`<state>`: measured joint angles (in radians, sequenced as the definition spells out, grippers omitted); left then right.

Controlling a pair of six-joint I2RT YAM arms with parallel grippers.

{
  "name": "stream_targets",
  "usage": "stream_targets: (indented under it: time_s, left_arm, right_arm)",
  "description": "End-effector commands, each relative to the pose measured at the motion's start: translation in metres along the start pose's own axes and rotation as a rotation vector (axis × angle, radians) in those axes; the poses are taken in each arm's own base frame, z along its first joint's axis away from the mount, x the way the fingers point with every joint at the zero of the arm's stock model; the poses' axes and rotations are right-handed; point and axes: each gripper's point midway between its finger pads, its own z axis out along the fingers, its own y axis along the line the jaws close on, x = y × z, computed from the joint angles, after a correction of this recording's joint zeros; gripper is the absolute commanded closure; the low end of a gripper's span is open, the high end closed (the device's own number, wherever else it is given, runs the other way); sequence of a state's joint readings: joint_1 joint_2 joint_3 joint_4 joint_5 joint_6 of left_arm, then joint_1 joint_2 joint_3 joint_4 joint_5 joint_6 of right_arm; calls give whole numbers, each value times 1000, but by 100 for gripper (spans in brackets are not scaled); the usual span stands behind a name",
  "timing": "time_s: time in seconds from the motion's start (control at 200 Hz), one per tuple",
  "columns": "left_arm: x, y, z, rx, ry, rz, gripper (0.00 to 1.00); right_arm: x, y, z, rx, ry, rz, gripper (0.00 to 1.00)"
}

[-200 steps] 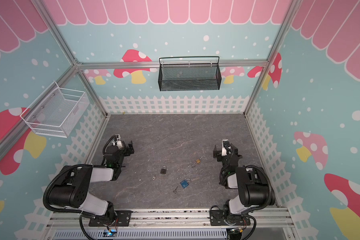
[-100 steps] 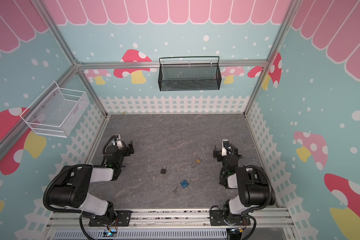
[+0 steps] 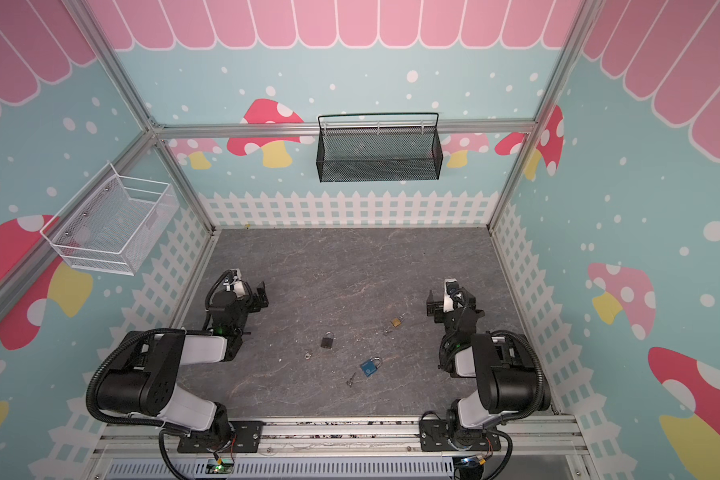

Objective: Unlock with the key

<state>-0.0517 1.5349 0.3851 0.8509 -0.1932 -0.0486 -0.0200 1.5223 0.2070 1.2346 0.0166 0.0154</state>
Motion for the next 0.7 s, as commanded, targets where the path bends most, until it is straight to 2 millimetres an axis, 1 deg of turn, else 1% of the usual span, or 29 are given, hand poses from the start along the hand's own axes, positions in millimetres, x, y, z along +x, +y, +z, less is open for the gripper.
stream_targets:
  time_s: [0.0, 0.085, 0.215, 0.28, 0.38, 0.425, 0.49, 0.495, 0.5, 0.515, 0.525, 0.535, 0.6, 0.66, 0.695]
  left_arm:
    - [-16, 1, -4, 0, -50, -4, 0]
    - [-25, 2, -11, -1, -58, -7, 0]
    - [-44, 3, -27, 6, -62, -18, 0]
    - [-53, 8, -35, -16, -58, -72, 0]
    - [-72, 10, -53, -12, -88, -171, 0]
    - [-79, 15, -61, -29, -100, -239, 0]
    - [-80, 24, -70, -68, -95, -351, 0]
    - [-80, 25, -70, -70, -92, -363, 0]
    - [-79, 26, -71, -72, -89, -371, 0]
    - [-80, 26, -73, -75, -87, -393, 0]
    - [-80, 27, -74, -76, -88, -409, 0]
    - [-80, 27, -75, -74, -86, -422, 0]
    - [-77, 24, -83, -46, -81, -488, 0]
    - [-74, 25, -90, -18, -129, -575, 0]
    - [-74, 24, -93, 6, -156, -611, 0]
  right_arm:
    - [-24, -5, -3, 15, -72, -9, 2]
    - [-30, -10, -5, 37, -61, 5, 2]
    - [-34, -17, -2, 66, 4, 67, 2]
    - [-37, -18, 0, 66, 33, 103, 2]
    - [-48, -15, 1, 39, 54, 162, 2]
    - [-50, -16, 1, 41, 74, 229, 2]
    - [-44, -25, -1, 112, 148, 393, 2]
    - [-47, -27, -1, 118, 139, 405, 2]
    - [-42, -27, -1, 125, 161, 414, 2]
    - [-44, -28, -2, 137, 160, 446, 2]
    - [-40, -28, -3, 144, 182, 462, 2]
    - [-42, -30, -3, 149, 178, 479, 2]
    - [-38, -22, -8, 118, 205, 535, 2]
    - [-34, -18, -13, 102, 211, 601, 2]
    - [-35, -15, -17, 86, 206, 636, 2]
